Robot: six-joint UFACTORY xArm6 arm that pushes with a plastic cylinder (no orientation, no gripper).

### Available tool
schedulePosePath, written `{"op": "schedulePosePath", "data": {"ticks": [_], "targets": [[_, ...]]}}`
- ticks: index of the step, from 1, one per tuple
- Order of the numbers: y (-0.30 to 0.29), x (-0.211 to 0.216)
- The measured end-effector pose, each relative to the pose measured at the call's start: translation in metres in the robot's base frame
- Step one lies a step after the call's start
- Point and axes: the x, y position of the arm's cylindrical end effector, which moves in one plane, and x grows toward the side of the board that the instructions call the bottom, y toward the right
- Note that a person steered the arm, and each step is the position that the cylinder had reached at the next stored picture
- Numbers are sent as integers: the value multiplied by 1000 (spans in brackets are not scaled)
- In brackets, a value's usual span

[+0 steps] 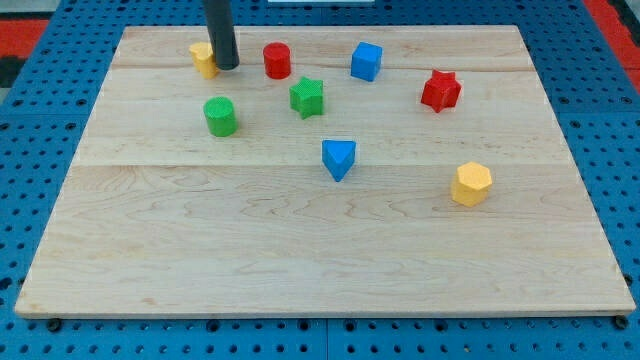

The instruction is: Move the red circle into the blue cube

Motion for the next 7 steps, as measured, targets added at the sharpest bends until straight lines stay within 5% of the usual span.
{"op": "schedulePosePath", "data": {"ticks": [2,5,7], "targets": [[13,0],[110,-3],[111,-4]]}}
